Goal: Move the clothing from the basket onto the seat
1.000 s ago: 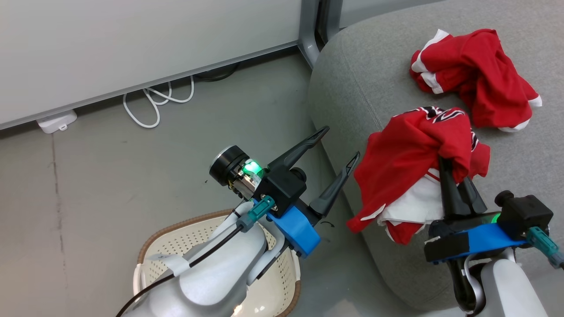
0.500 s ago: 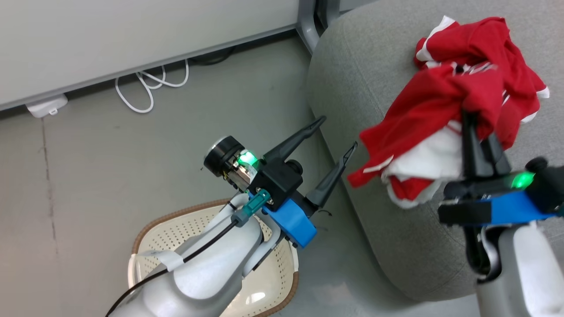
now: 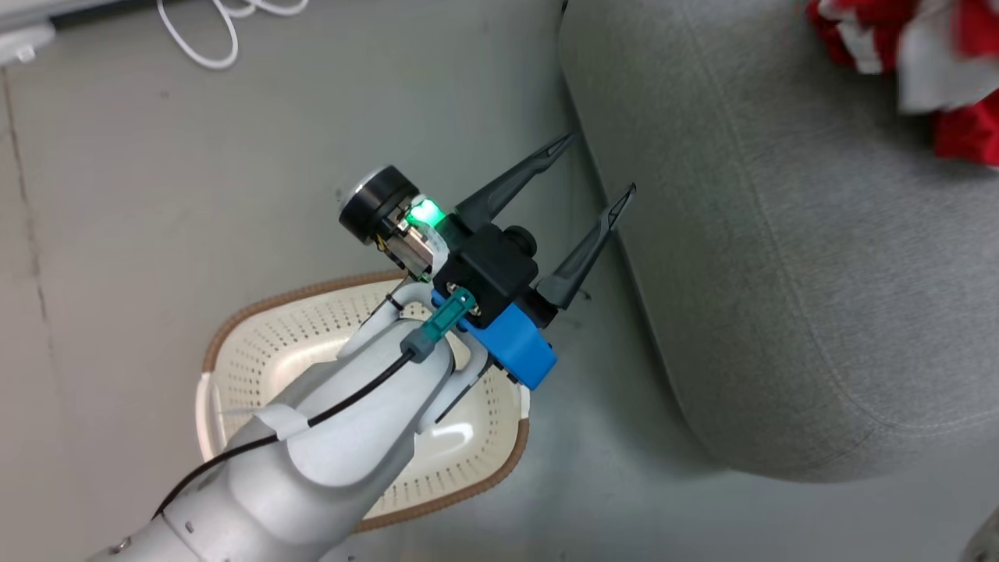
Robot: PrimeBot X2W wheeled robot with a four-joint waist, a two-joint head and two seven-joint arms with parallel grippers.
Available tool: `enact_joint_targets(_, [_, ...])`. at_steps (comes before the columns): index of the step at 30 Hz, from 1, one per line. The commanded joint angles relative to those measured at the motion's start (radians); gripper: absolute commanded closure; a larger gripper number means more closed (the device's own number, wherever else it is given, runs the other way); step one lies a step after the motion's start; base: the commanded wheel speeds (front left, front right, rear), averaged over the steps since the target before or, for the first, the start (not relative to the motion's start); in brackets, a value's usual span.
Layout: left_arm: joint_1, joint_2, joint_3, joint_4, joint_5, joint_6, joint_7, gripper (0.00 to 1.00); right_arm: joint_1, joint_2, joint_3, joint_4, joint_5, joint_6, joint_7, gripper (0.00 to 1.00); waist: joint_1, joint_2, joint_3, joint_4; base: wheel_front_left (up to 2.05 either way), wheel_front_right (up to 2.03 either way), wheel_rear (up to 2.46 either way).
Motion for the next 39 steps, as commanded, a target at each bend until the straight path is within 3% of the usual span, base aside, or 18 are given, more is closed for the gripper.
enact_joint_targets(1, [-0.028,0.001,-0.003,-0.008,0.010,0.005,0.001,0.00,-0.049,-0.039,-0.036,0.009,0.004,0.000,-0.001,1.00,-0.0001,0.0000,0.079,0.018,0.00,0.00,0.00])
enact_joint_targets(8, [-0.084,0.007,-0.008,-0.015,0.033,-0.001,0.006,0.00,-0.202,-0.211,-0.152,0.132,0.024,0.000,0.000,1.00,-0.0001,0.0000,0.188,0.026,0.00,0.00,0.00])
enact_joint_targets(14, [-0.111,0.005,-0.013,-0.013,0.042,-0.005,0.005,0.00,-0.264,-0.266,-0.165,0.301,0.028,0.000,-0.001,1.00,-0.0001,0.0000,0.242,0.028,0.00,0.00,0.00])
enact_joint_targets(29, [-0.138,0.001,-0.024,0.004,0.037,-0.007,-0.004,0.00,-0.175,-0.180,-0.210,0.596,-0.011,0.000,0.000,1.00,-0.0001,0.0000,0.276,0.043,0.00,0.00,0.00])
enact_joint_targets(37, [-0.135,-0.004,-0.028,0.016,0.031,-0.008,-0.008,0.00,-0.172,-0.160,-0.207,0.662,-0.023,0.000,0.000,1.00,-0.0001,0.0000,0.252,0.051,0.00,0.00,0.00])
enact_joint_targets(38, [-0.131,-0.005,-0.027,0.018,0.029,-0.006,-0.010,0.00,-0.167,-0.156,-0.207,0.663,-0.024,0.000,0.000,0.65,-0.0001,0.0000,0.246,0.051,0.00,0.00,0.00])
enact_joint_targets(39, [-0.125,-0.007,-0.027,0.020,0.028,-0.005,-0.009,0.00,-0.159,-0.154,-0.207,0.655,-0.025,0.000,0.000,0.16,-0.0001,0.0000,0.237,0.051,0.00,0.00,0.00])
